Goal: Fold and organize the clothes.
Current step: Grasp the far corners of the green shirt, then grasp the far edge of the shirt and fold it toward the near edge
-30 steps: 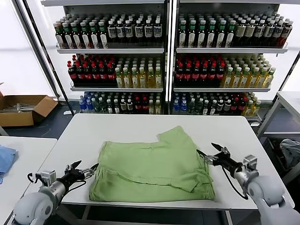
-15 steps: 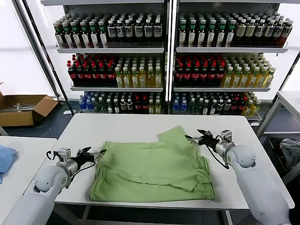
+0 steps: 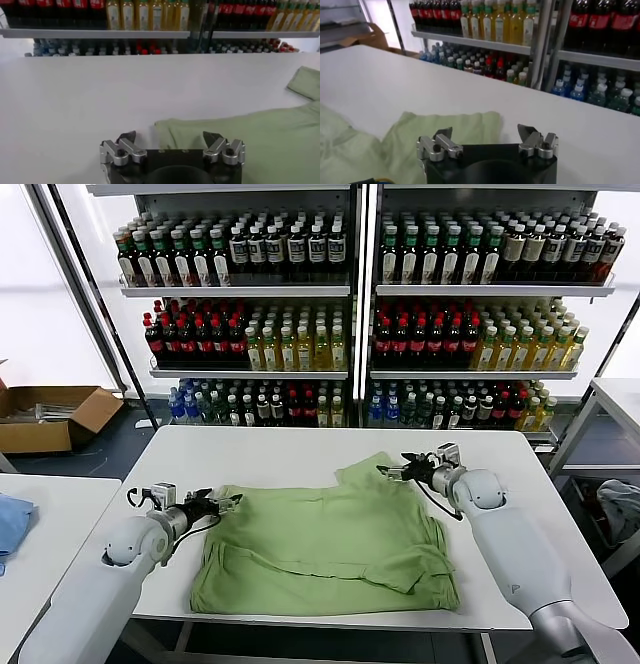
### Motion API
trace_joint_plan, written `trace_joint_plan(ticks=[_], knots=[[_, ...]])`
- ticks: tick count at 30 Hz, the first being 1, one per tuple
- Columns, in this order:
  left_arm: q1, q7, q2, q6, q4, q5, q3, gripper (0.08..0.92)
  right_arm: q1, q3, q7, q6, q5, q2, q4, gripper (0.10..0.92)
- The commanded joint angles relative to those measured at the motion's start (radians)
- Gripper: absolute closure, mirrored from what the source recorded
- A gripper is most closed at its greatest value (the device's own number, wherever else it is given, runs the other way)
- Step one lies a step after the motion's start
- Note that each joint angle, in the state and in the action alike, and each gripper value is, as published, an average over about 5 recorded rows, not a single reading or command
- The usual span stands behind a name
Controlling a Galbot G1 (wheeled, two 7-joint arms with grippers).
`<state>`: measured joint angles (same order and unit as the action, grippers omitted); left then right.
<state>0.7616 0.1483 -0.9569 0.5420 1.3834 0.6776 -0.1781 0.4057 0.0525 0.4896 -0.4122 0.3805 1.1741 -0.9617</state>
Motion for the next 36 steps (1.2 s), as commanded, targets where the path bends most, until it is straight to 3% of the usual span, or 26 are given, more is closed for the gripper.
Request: trace_joint_plan(ticks=[1,7,16,22,30,36], knots=[[-0.043,0.003,-0.007,0.030,-0.035,-0.004,0.043,0.177,-0.047,-0.052,0.002,-0.017,-0.012,0.022,0.066,0.284],[-0.029,0.027,-0.002,0.034,-0.029,-0.007,0.044,0.250,-0.043,-0.053,0.001,-0.026,0.005,0.022,0.058,0.457],[-0.020,0.051,0.000,0.032,-0.008,-0.003,0.040,0.510,-0.014,-0.023,-0.019,-0.029,0.081,0.012,-0.026,0.717],[-0.020,0.020,-0.003,-0.004,0.004,0.011,0.026,0.683,0.029,0.034,-0.038,-0.026,0.153,-0.002,-0.118,0.882],[0.041,-0.095,0.012,-0.025,0.155,0.033,-0.025,0.882,0.192,0.132,-0.077,-0.039,0.272,-0.066,-0.379,0.920],[0.123,-0.147,0.026,-0.023,0.308,0.075,-0.084,0.897,0.348,0.226,-0.099,-0.055,0.326,-0.122,-0.568,0.920]])
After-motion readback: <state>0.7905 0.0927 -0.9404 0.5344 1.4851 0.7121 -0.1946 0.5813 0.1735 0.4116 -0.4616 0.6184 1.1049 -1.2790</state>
